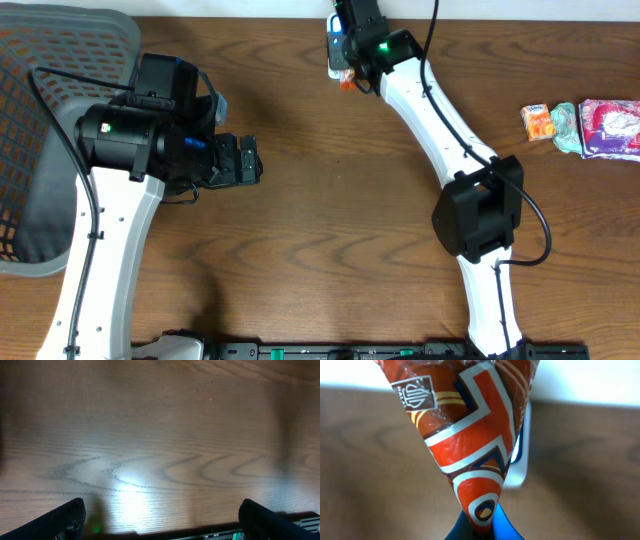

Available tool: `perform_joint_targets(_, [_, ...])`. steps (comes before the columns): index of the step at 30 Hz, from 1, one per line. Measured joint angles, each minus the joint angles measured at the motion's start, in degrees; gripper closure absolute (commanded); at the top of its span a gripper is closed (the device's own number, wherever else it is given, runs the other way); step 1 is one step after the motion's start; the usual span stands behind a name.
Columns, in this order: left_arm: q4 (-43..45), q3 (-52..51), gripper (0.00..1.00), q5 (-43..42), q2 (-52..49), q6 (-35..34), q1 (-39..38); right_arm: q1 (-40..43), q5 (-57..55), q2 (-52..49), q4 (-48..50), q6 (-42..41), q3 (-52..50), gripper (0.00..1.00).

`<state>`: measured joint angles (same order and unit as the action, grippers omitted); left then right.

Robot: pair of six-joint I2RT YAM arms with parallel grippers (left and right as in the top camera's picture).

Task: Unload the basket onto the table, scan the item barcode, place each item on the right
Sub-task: 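Hold the orange chocolate bar under the white scanner with the right gripper, then carry the chocolate bar right and set it beside the small pack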

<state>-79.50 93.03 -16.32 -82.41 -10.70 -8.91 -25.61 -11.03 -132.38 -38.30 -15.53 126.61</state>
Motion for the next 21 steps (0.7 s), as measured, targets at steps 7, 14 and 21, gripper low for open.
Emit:
perform_joint_targets(7, [0.0,0.0,0.02,0.0,0.0,0.0,0.0,0.5,-2.0,-0.7,10.6,-0.5,-3.4,0.99])
perform_joint_targets(14, [0.0,0.0,0.02,0.0,0.0,0.0,0.0,1.3,-6.3,-2.7,5.0,-1.1,-3.6,0.99])
perform_joint_targets(21, [0.0,0.0,0.02,0.0,0.0,0.0,0.0,6.6,-18.0,-2.5,-8.7,0.9,-3.7,0.99])
